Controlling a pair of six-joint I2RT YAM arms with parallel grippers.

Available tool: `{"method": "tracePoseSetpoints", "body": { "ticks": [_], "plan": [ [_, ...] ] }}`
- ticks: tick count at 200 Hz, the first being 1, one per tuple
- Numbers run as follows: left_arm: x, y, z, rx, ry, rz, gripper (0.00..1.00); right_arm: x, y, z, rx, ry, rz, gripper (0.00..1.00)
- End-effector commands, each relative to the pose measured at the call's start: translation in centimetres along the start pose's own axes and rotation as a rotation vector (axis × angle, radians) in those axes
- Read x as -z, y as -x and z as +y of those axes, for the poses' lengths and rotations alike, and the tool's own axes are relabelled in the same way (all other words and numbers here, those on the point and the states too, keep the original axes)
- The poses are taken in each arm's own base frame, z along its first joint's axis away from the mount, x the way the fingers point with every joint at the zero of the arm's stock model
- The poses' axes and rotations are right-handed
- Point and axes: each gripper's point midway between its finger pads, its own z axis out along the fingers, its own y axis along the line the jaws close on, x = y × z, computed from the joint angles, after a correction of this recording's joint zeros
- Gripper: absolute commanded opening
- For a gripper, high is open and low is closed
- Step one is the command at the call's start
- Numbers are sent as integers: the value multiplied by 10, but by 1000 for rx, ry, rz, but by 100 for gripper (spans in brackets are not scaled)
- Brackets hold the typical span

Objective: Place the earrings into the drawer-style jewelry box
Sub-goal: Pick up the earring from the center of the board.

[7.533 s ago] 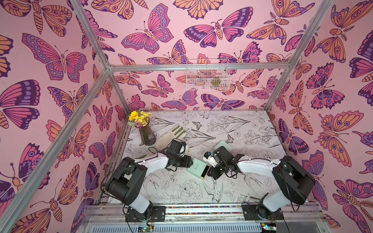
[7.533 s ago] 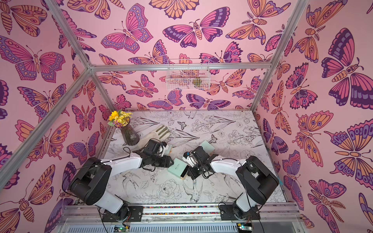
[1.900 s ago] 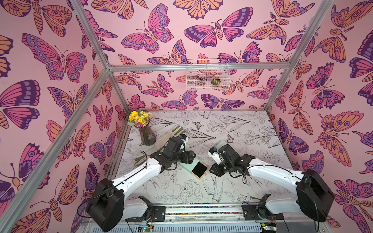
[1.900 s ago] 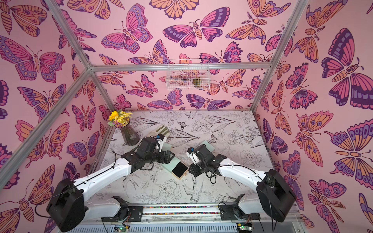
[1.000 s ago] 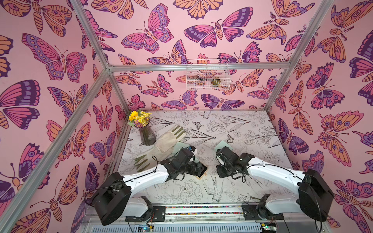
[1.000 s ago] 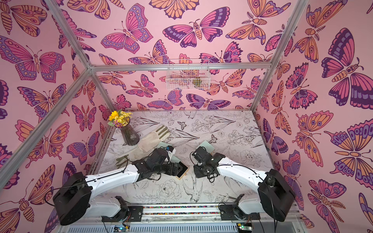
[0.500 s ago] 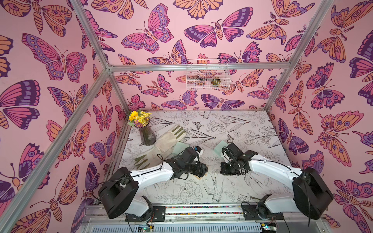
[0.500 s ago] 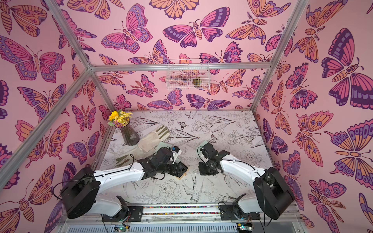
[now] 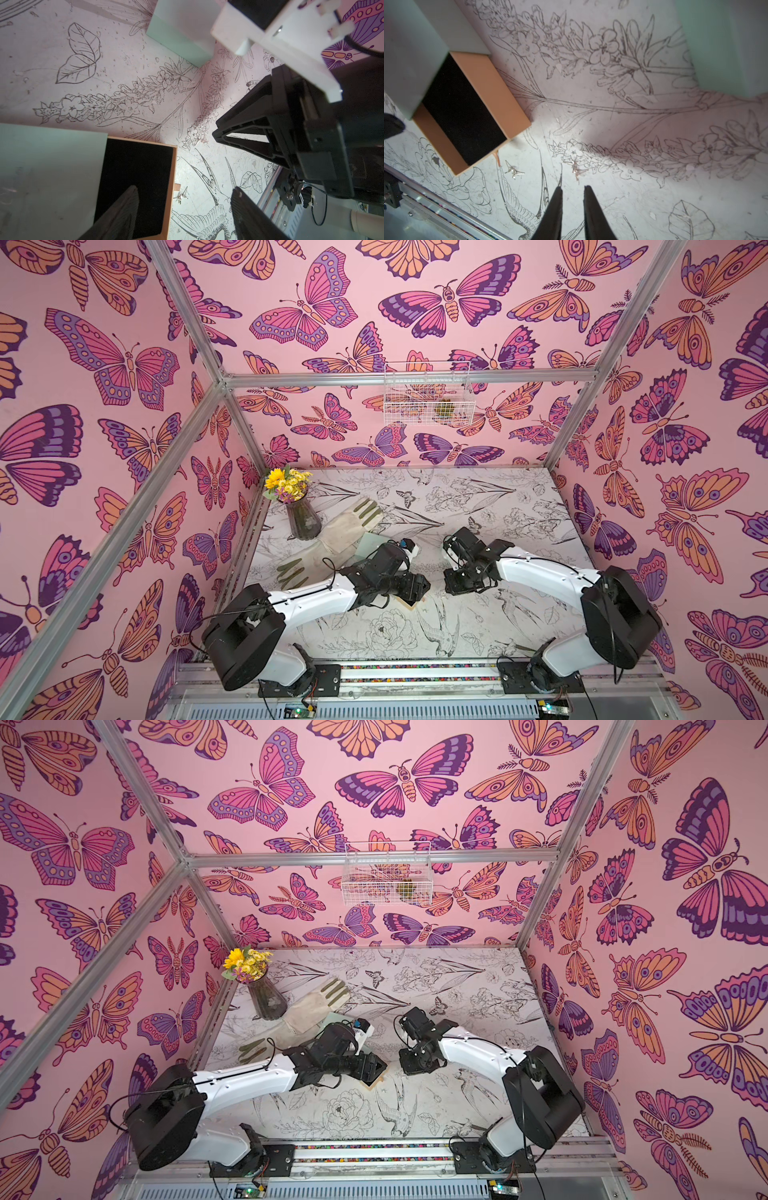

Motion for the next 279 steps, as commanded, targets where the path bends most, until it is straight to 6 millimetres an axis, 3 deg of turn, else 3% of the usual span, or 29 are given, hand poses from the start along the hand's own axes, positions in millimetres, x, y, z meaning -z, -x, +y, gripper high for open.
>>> {"method": "tracePoseSetpoints", "body": {
  "ticks": [1,69,279],
  "plan": [
    [3,-2,9,30,6,-12,72,3,0,-7,35,-97,20,22],
    [13,3,28,99,-5,-57,70,-13,-8,-2,65,-157,98,20],
    [12,2,29,96,-15,-45,69,-29,-7,0,89,-173,146,14]
  ]
}}
